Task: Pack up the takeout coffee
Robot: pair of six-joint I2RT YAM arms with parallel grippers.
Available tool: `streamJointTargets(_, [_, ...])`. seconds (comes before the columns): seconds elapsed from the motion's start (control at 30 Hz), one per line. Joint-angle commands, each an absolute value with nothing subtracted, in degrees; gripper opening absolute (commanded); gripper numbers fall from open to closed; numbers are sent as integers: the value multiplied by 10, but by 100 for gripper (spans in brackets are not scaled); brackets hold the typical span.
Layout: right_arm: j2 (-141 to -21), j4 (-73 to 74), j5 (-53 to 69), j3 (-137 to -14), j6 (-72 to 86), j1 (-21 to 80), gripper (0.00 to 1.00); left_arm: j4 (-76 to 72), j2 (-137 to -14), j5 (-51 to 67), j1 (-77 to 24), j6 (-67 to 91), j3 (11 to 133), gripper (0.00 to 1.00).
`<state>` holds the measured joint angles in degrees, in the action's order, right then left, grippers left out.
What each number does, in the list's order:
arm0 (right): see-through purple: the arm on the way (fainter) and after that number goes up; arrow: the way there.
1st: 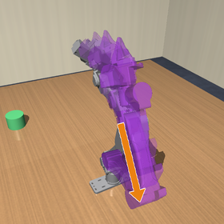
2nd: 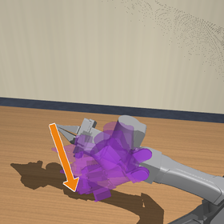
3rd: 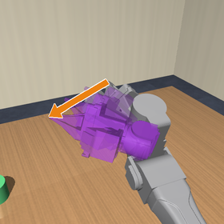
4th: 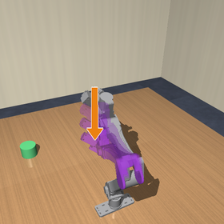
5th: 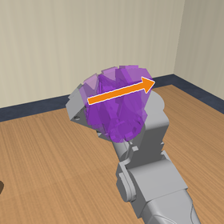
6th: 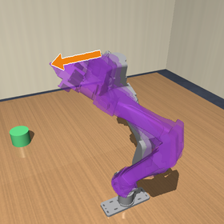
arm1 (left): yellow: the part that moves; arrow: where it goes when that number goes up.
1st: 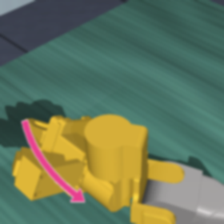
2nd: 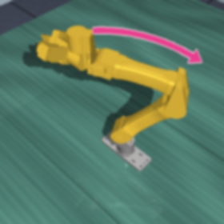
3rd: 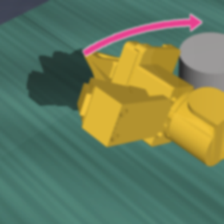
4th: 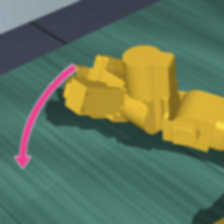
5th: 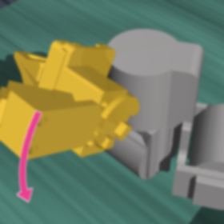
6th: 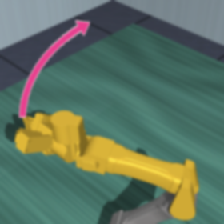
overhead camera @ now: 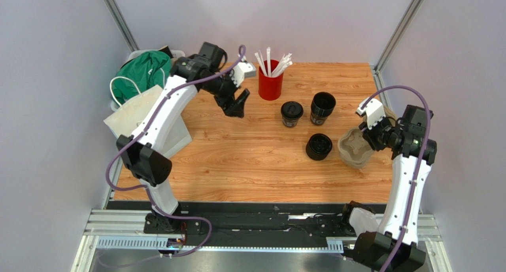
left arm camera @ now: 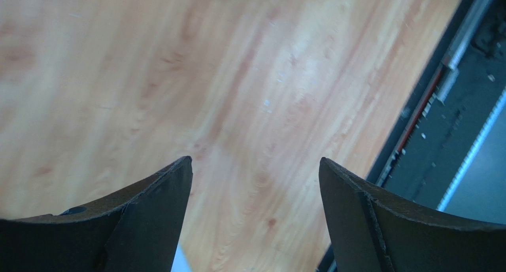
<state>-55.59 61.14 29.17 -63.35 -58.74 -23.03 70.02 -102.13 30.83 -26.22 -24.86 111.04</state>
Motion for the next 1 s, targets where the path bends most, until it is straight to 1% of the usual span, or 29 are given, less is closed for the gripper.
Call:
streamJointTargets(0.0, [-513, 606, 358, -688, -523, -230, 22, 703, -957, 261, -222, -231, 1193, 87])
streamJointTargets(0.03, [-508, 599, 376, -696, -514, -229, 22, 707, -954, 226, -213, -228, 1221, 88])
streamJointTargets(0.1, [-505, 598, 395, -727, -489, -229, 22, 726, -945, 205, -186, -232, 1259, 89])
streamJointTargets(0.23, [-512, 608, 447, -774, -459, -225, 23, 778, -926, 164, -156, -256, 1289, 92])
streamJointTargets(0.4, [-519, 598, 482, -797, -425, -210, 22, 813, -868, 96, -140, -268, 1245, 95])
streamJointTargets(0.53, [-527, 579, 504, -792, -400, -182, 22, 852, -832, 48, -110, -275, 1226, 98])
streamJointTargets(0.63, [-537, 569, 497, -787, -389, -156, 22, 899, -806, 34, -89, -286, 1225, 98])
streamJointTargets(0.77, [-551, 559, 483, -780, -374, -119, 22, 962, -750, 10, -86, -328, 1205, 98])
streamJointTargets(0.97, [-565, 543, 451, -761, -362, -66, 23, 963, -657, -59, -86, -386, 1118, 99])
